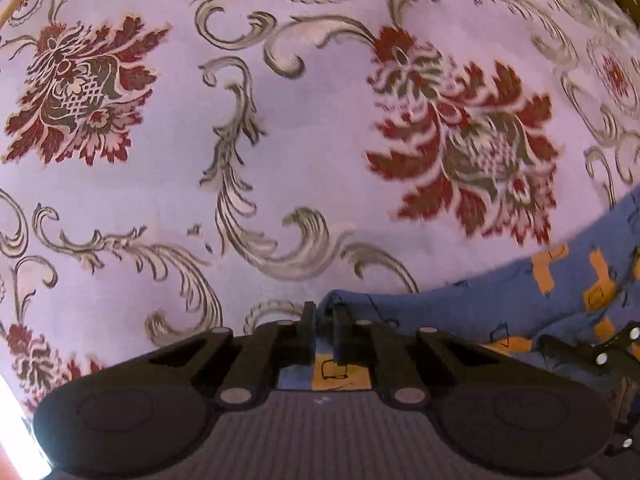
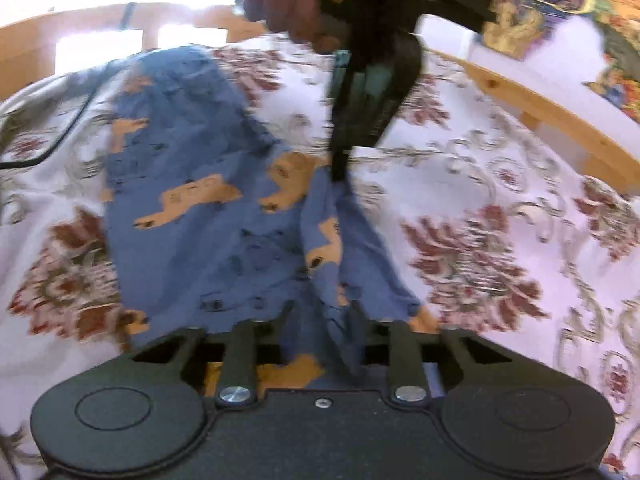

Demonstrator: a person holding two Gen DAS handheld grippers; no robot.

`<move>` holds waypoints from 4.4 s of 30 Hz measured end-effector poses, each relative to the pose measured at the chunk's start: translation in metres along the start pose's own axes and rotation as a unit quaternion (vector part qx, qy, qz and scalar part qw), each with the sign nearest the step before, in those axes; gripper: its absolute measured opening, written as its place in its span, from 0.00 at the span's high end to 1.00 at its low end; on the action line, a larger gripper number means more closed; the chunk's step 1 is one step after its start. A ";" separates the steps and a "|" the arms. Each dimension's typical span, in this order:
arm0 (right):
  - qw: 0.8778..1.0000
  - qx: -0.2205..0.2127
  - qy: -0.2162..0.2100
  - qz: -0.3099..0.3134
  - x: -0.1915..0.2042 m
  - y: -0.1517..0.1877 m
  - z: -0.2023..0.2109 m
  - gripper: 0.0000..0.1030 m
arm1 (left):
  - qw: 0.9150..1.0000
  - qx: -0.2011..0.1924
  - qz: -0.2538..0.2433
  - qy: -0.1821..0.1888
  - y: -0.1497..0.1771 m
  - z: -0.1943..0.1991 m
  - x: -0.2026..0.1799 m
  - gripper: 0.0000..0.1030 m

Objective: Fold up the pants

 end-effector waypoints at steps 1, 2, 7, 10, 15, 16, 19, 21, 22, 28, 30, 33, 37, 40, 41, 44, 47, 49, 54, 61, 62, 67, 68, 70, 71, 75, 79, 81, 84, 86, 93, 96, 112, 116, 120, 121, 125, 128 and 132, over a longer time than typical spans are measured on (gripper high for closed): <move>1.000 0.000 0.013 -0.011 -0.008 0.000 -0.003 0.81 | 1.000 -0.006 0.004 0.005 -0.003 -0.002 0.003 0.92; 0.999 0.002 0.028 -0.018 -0.016 0.000 -0.007 0.79 | 1.000 -0.012 0.013 0.008 -0.006 -0.006 0.006 0.92; 0.991 0.017 0.112 -0.073 -0.063 0.013 -0.014 0.37 | 0.996 -0.042 0.068 0.045 -0.004 -0.033 0.023 0.89; 0.988 0.017 0.114 -0.106 -0.087 0.015 0.002 0.26 | 0.992 -0.073 0.086 0.060 0.000 -0.030 0.026 0.83; 0.981 0.030 0.132 -0.142 -0.128 0.022 0.045 0.07 | 0.982 -0.184 0.044 0.008 0.009 0.008 0.020 0.19; 0.978 0.035 0.148 -0.145 -0.138 0.026 0.056 0.06 | 0.979 -0.200 0.031 0.006 0.007 0.016 0.015 0.18; 0.967 0.045 0.190 -0.162 -0.162 0.045 0.093 0.02 | 0.970 -0.242 -0.009 0.024 0.006 0.040 -0.011 0.11; 0.963 0.059 0.201 -0.170 -0.172 0.063 0.109 0.02 | 0.962 -0.263 -0.056 0.051 0.003 0.047 -0.044 0.09; 0.961 0.066 0.207 -0.170 -0.177 0.071 0.113 0.02 | 0.958 -0.269 -0.081 0.060 0.003 0.049 -0.061 0.09; 0.952 0.060 0.207 -0.217 -0.204 0.086 0.112 0.10 | 0.934 -0.279 -0.204 0.093 0.002 0.046 -0.149 0.10; 0.952 0.069 0.209 -0.212 -0.207 0.090 0.107 0.16 | 0.929 -0.276 -0.221 0.111 0.003 0.046 -0.167 0.11; 0.946 0.076 0.214 -0.232 -0.213 0.099 0.107 0.28 | 0.926 -0.263 -0.230 0.144 0.000 0.043 -0.184 0.14; 0.935 0.069 0.210 -0.276 -0.224 0.101 0.102 0.40 | 0.924 -0.247 -0.231 0.181 0.002 0.041 -0.194 0.16; 0.929 0.070 0.206 -0.299 -0.229 0.103 0.097 0.61 | 0.925 -0.230 -0.245 0.177 0.006 0.033 -0.196 0.18; 0.929 0.075 0.209 -0.295 -0.228 0.105 0.095 0.65 | 0.926 -0.225 -0.249 0.171 0.007 0.032 -0.196 0.19; 0.933 0.073 0.228 -0.270 -0.225 0.102 0.099 0.84 | 0.934 -0.209 -0.256 0.135 0.009 0.021 -0.194 0.35; 0.924 0.058 0.258 -0.275 -0.226 0.097 0.114 0.89 | 0.937 -0.207 -0.255 0.117 0.011 0.018 -0.194 0.42; 0.921 0.049 0.279 -0.267 -0.225 0.096 0.124 0.89 | 0.937 -0.221 -0.247 0.107 0.010 0.021 -0.193 0.39; 0.913 0.073 0.294 -0.272 -0.237 0.107 0.118 0.86 | 0.943 -0.244 -0.206 0.095 0.004 0.022 -0.192 0.22; 0.916 0.067 0.326 -0.225 -0.225 0.103 0.136 0.40 | 0.941 -0.310 -0.107 0.084 0.033 0.042 -0.189 0.08; 0.917 0.064 0.325 -0.221 -0.220 0.101 0.140 0.35 | 0.939 -0.321 -0.085 0.090 0.043 0.046 -0.186 0.07; 0.928 0.058 0.246 -0.273 -0.178 0.098 0.145 0.25 | 0.949 -0.294 -0.004 0.111 0.099 0.032 -0.175 0.05; 0.927 0.058 0.226 -0.293 -0.169 0.100 0.145 0.22 | 0.955 -0.270 0.013 0.117 0.111 0.022 -0.172 0.05; 0.922 0.070 0.203 -0.321 -0.156 0.108 0.142 0.20 | 0.968 -0.216 0.042 0.123 0.131 0.003 -0.164 0.05; 0.917 0.086 0.203 -0.333 -0.153 0.115 0.140 0.20 | 0.971 -0.200 0.051 0.122 0.140 -0.005 -0.160 0.05; 0.883 0.115 0.247 -0.383 -0.161 0.139 0.147 0.22 | 0.980 -0.173 0.035 0.088 0.160 -0.009 -0.153 0.01; 0.871 0.089 0.304 -0.376 -0.154 0.131 0.170 0.11 | 0.983 -0.163 0.041 0.080 0.172 -0.006 -0.150 0.01; 0.879 0.052 0.289 -0.376 -0.147 0.122 0.179 0.09 | 0.981 -0.164 0.060 0.089 0.177 0.000 -0.148 0.01; 0.876 0.022 0.305 -0.374 -0.144 0.117 0.193 0.01 | 0.974 -0.179 0.080 0.112 0.174 0.016 -0.148 0.01; 0.865 0.012 0.307 -0.398 -0.147 0.122 0.197 0.01 | 0.971 -0.193 0.077 0.115 0.164 0.027 -0.150 0.01; 0.793 -0.019 0.259 -0.551 -0.162 0.154 0.195 0.02 | 0.966 -0.239 -0.022 0.092 0.061 0.068 -0.192 0.00; 0.770 -0.035 0.248 -0.587 -0.168 0.162 0.193 0.03 | 0.957 -0.258 -0.065 0.113 0.007 0.083 -0.229 0.00; 0.748 -0.084 0.225 -0.619 -0.173 0.159 0.194 0.11 | 0.959 -0.083 -0.157 0.218 -0.091 0.073 -0.402 0.01; 0.740 -0.091 0.229 -0.626 -0.175 0.161 0.201 0.19 | 0.960 -0.080 -0.158 0.215 -0.089 0.070 -0.409 0.03; 0.749 -0.108 0.234 -0.610 -0.172 0.153 0.207 0.22 | 0.958 -0.080 -0.150 0.230 -0.085 0.072 -0.412 0.04; 0.751 -0.103 0.229 -0.611 -0.171 0.153 0.204 0.22 | 0.958 -0.080 -0.150 0.229 -0.085 0.071 -0.413 0.04; 0.738 -0.077 0.217 -0.634 -0.171 0.166 0.193 0.24 | 0.962 -0.075 -0.156 0.211 -0.085 0.061 -0.414 0.04; 0.723 -0.076 0.223 -0.650 -0.178 0.170 0.191 0.26 | 0.967 -0.078 -0.151 0.190 -0.088 0.050 -0.414 0.04; 0.715 -0.083 0.237 -0.652 -0.184 0.169 0.186 0.27 | 0.971 -0.070 -0.123 0.195 -0.094 0.038 -0.409 0.03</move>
Point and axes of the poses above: each gripper's, at about its wrist camera, not at the fingertips, and z roughly against the way its jaws point, x to its left, y to its underside, the point moved 10 cm from there along -z, roughly the way its jaws point, and after that the axes turned 5 degrees about -z, right-handed, at the moved point
